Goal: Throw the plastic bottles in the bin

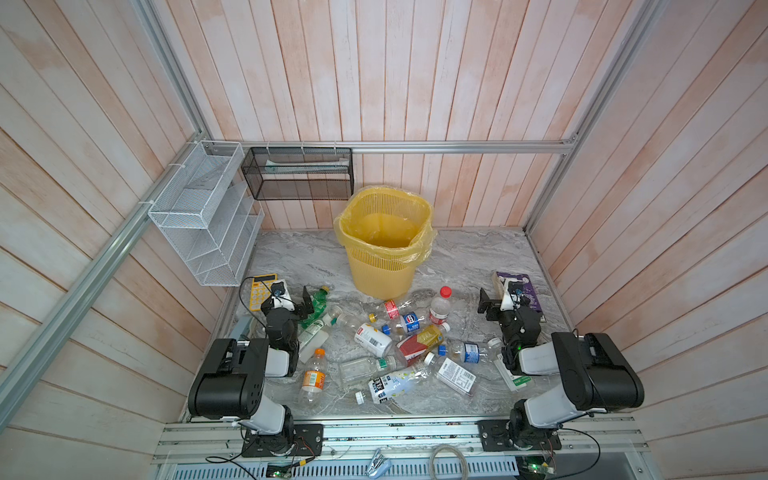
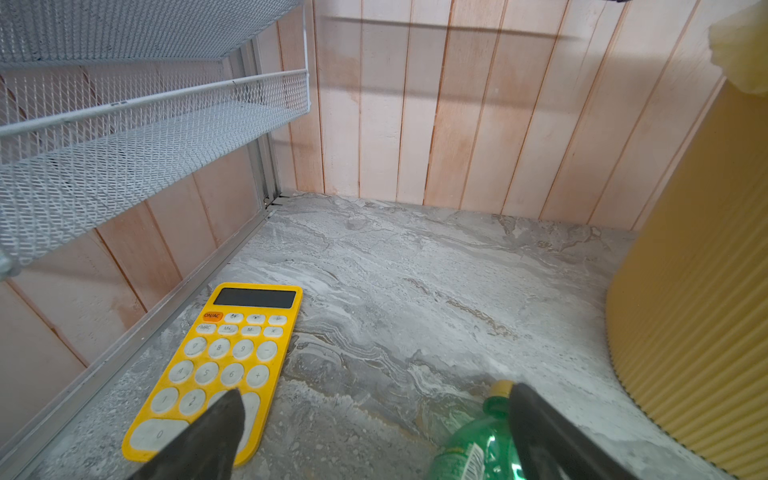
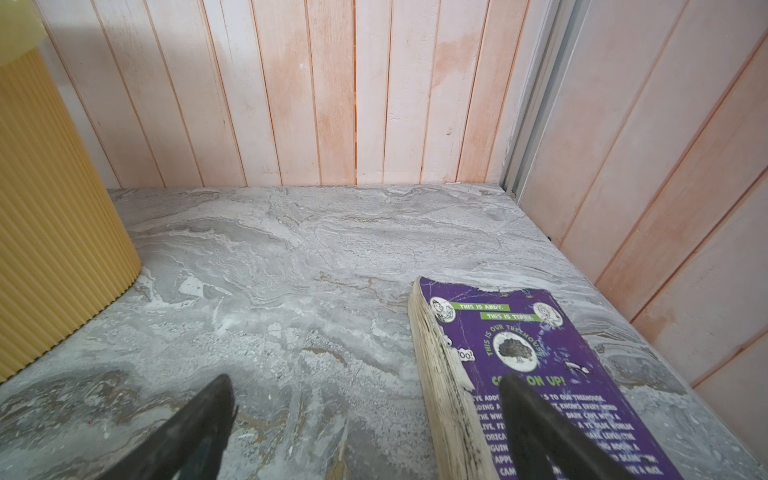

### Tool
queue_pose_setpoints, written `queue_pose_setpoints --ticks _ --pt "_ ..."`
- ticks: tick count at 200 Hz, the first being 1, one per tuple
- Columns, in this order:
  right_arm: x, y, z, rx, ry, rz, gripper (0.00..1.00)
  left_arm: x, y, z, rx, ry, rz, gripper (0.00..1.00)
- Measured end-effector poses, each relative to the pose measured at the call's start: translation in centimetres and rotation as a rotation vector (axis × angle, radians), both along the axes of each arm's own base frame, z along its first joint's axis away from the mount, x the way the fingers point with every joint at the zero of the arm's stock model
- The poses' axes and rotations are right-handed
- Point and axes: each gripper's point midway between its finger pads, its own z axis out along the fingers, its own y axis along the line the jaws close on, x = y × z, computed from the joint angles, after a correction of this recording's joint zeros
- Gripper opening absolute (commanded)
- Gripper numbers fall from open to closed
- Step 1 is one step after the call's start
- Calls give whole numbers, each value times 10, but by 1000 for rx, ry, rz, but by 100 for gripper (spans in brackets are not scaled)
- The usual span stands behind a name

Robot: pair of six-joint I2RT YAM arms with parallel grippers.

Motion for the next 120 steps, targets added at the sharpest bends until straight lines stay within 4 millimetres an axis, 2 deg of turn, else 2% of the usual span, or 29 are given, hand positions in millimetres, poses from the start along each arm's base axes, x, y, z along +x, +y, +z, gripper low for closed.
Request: queue_pose_setpoints --ticks 45,73,92,100,108,117,120 --pt "0 0 0 0 0 0 99 0 0 0 0 0 0 100" --pt "0 0 0 0 0 0 92 0 0 0 0 0 0 100" --pt "1 -2 -1 6 25 -11 93 0 1 -1 2 21 9 100" --pt "9 -4 1 20 62 -29 89 3 4 4 -1 31 22 100" --pt "27 -8 5 32 134 -52 84 8 6 14 -22 47 41 100" --pt "52 -10 28 48 163 -66 81 12 8 31 -44 39 57 100" --pt "63 -10 42 53 171 -71 81 14 9 40 -53 27 62 100"
